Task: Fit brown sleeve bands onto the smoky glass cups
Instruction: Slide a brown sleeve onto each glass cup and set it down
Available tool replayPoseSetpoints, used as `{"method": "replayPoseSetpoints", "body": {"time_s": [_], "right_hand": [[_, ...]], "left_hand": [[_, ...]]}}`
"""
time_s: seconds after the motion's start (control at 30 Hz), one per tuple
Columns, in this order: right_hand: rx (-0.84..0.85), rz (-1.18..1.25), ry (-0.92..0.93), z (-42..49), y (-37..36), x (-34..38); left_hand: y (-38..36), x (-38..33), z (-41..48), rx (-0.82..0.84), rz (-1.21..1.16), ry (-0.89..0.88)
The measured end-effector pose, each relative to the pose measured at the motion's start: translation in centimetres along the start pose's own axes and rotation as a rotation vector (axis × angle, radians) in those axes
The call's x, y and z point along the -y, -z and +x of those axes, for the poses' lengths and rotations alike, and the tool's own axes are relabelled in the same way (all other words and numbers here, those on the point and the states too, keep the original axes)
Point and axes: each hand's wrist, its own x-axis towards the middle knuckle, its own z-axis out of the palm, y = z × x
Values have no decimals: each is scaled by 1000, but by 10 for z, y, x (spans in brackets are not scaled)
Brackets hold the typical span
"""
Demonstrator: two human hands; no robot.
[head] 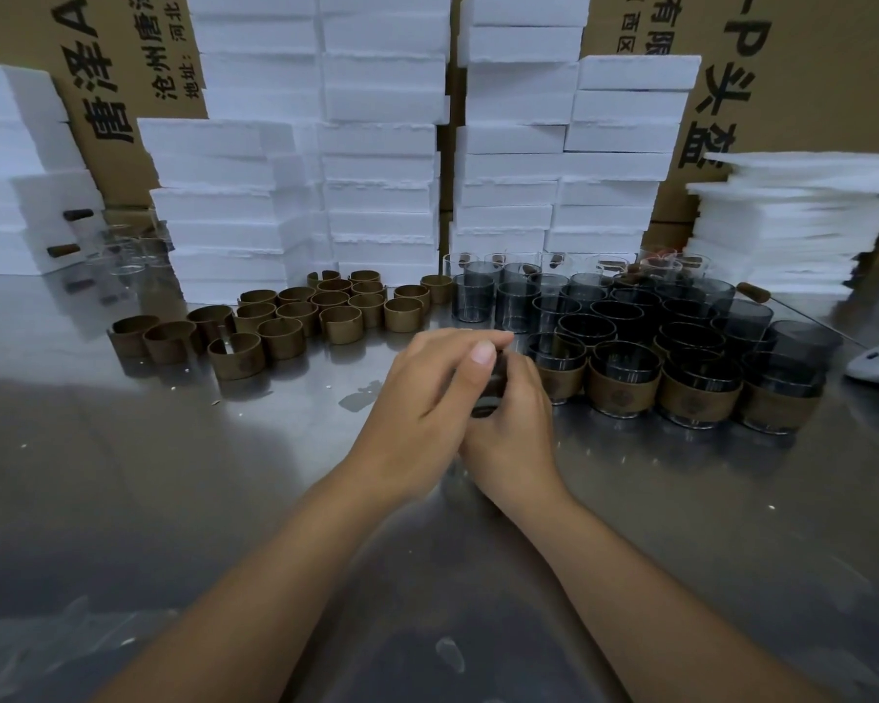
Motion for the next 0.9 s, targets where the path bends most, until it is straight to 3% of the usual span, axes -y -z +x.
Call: {"method": "replayPoseSetpoints", "body": {"time_s": [0.27,0.5,0.9], "right_hand": [[-109,92,-128,5,2,-1],[-146,149,-206,6,2,0],[-98,186,-143,1,0,5]], "left_hand": [[-1,5,-1,5,9,-30],[2,12,1,-48,13,46],[2,18,1,22,-31,218]]}}
